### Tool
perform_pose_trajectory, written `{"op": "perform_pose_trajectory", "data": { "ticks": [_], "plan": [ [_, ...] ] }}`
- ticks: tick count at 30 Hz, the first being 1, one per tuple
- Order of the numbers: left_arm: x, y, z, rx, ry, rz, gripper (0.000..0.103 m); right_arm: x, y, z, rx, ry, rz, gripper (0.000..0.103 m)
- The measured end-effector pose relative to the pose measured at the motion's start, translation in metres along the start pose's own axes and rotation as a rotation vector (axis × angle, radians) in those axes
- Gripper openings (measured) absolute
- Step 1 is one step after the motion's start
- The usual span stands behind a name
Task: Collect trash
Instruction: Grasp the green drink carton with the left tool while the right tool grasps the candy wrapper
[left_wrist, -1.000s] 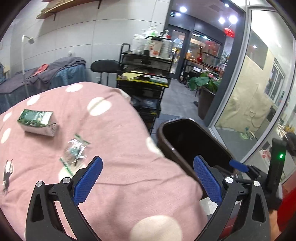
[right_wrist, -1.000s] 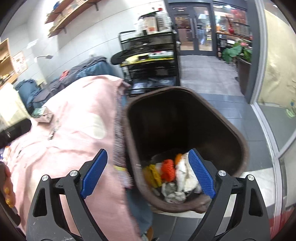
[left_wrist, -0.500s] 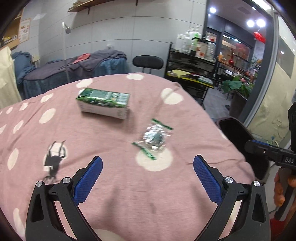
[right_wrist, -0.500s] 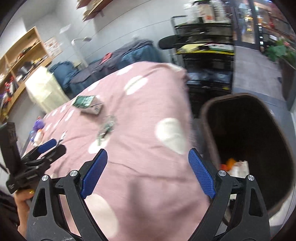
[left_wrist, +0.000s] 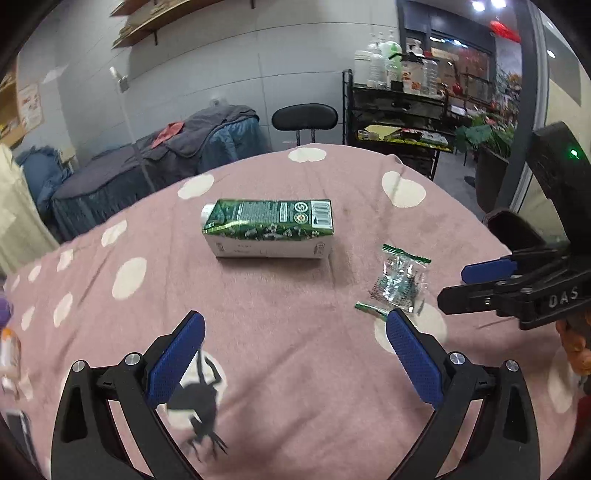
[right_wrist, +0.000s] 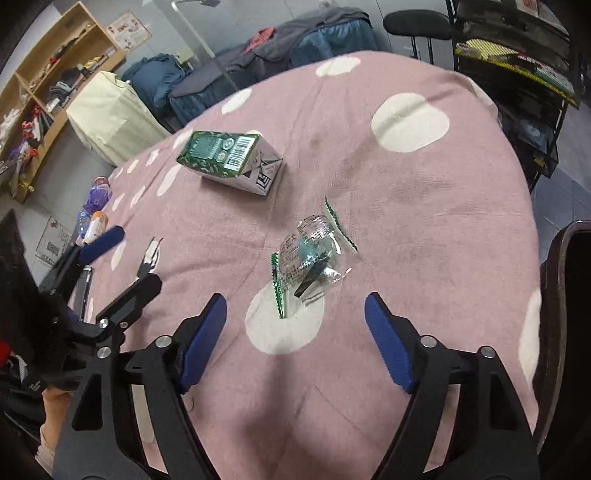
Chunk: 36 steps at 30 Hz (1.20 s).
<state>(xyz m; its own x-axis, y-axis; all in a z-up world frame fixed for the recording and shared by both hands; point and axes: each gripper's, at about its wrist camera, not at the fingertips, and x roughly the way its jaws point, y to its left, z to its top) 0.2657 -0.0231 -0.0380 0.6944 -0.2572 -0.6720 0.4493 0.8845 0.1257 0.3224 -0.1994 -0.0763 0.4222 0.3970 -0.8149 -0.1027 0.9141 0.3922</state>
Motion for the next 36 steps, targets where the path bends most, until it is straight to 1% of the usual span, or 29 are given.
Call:
{"op": "perform_pose_trajectory", "data": {
  "ticks": [1, 2, 4, 6, 8, 10, 12, 14, 15, 16, 17, 18, 19, 20, 21, 22, 24, 25, 27, 28, 29, 30, 31, 32, 33, 34, 36],
  "plan": [
    [0.005, 0.002, 0.007, 0.073, -0.006, 0.016, 0.097, 0.012, 0.001, 0.006, 0.013, 0.031, -0.003, 0.074],
    [0.009, 0.004, 0.012, 0.122, -0.005, 0.029, 0.097, 0.021, 0.001, 0.01, 0.026, 0.051, -0.011, 0.073],
    [0.02, 0.01, 0.025, 0.22, 0.011, 0.058, 0.097, 0.032, 0.003, 0.017, 0.034, 0.063, -0.045, 0.071],
    [0.028, 0.015, 0.037, 0.287, 0.011, 0.054, 0.097, 0.038, 0.006, 0.022, 0.034, 0.057, -0.06, 0.068],
    [0.037, 0.019, 0.048, 0.347, 0.026, 0.037, 0.097, 0.048, 0.003, 0.028, 0.073, 0.081, -0.043, 0.062],
    [0.049, 0.019, 0.057, 0.414, 0.053, 0.038, 0.097, 0.057, 0.0, 0.03, 0.1, 0.1, -0.032, 0.049],
    [0.062, 0.015, 0.063, 0.499, 0.083, 0.034, 0.097, 0.062, -0.002, 0.032, 0.111, 0.1, -0.03, 0.044],
    [0.072, 0.007, 0.065, 0.572, 0.118, 0.021, 0.097, 0.062, -0.002, 0.032, 0.113, 0.101, -0.02, 0.034],
    [0.077, 0.004, 0.064, 0.608, 0.139, 0.008, 0.097, 0.063, -0.003, 0.032, 0.124, 0.107, -0.003, 0.022],
    [0.085, -0.002, 0.062, 0.664, 0.171, -0.008, 0.097, 0.066, -0.004, 0.032, 0.135, 0.11, 0.012, 0.016],
    [0.09, -0.007, 0.059, 0.71, 0.198, -0.012, 0.097, 0.067, -0.007, 0.031, 0.148, 0.112, 0.029, 0.015],
    [0.096, -0.011, 0.055, 0.769, 0.218, 0.0, 0.097, 0.066, -0.01, 0.03, 0.152, 0.111, 0.039, 0.011],
    [0.1, -0.013, 0.052, 0.808, 0.227, 0.015, 0.097, 0.066, -0.011, 0.029, 0.151, 0.11, 0.042, 0.006],
    [0.105, -0.014, 0.05, 0.839, 0.245, 0.027, 0.096, 0.064, -0.011, 0.028, 0.146, 0.106, 0.045, 0.005],
    [0.11, -0.013, 0.05, 0.846, 0.27, 0.027, 0.093, 0.061, -0.011, 0.027, 0.141, 0.099, 0.049, 0.004],
    [0.114, -0.011, 0.052, 0.843, 0.278, 0.034, 0.092, 0.059, -0.01, 0.025, 0.136, 0.093, 0.051, 0.003],
    [0.119, -0.005, 0.056, 0.827, 0.286, 0.06, 0.081, 0.053, -0.006, 0.024, 0.116, 0.079, 0.058, 0.002],
    [0.122, -0.002, 0.06, 0.817, 0.29, 0.075, 0.078, 0.052, -0.004, 0.026, 0.108, 0.076, 0.06, 0.002],
    [0.122, 0.006, 0.066, 0.773, 0.295, 0.081, 0.07, 0.051, -0.001, 0.025, 0.1, 0.08, 0.049, 0.002],
    [0.122, 0.008, 0.067, 0.754, 0.296, 0.079, 0.069, 0.051, -0.001, 0.025, 0.102, 0.085, 0.035, 0.003],
    [0.122, 0.011, 0.067, 0.744, 0.293, 0.082, 0.067, 0.053, 0.0, 0.026, 0.106, 0.104, 0.016, 0.007],
    [0.122, 0.013, 0.066, 0.737, 0.289, 0.09, 0.065, 0.056, -0.001, 0.027, 0.119, 0.111, 0.016, 0.024],
    [0.122, 0.014, 0.065, 0.735, 0.284, 0.102, 0.064, 0.056, -0.002, 0.027, 0.146, 0.101, 0.038, 0.053],
    [0.125, 0.013, 0.066, 0.733, 0.28, 0.108, 0.063, 0.059, -0.002, 0.029, 0.158, 0.089, 0.069, 0.059],
    [0.124, 0.015, 0.065, 0.727, 0.274, 0.113, 0.062, 0.06, 0.001, 0.03, 0.151, 0.092, 0.06, 0.061],
    [0.124, 0.015, 0.066, 0.721, 0.27, 0.113, 0.062, 0.064, 0.005, 0.033, 0.142, 0.098, 0.043, 0.061],
    [0.126, 0.015, 0.068, 0.705, 0.271, 0.112, 0.062, 0.073, 0.012, 0.035, 0.138, 0.117, 0.035, 0.062]
  ]
}}
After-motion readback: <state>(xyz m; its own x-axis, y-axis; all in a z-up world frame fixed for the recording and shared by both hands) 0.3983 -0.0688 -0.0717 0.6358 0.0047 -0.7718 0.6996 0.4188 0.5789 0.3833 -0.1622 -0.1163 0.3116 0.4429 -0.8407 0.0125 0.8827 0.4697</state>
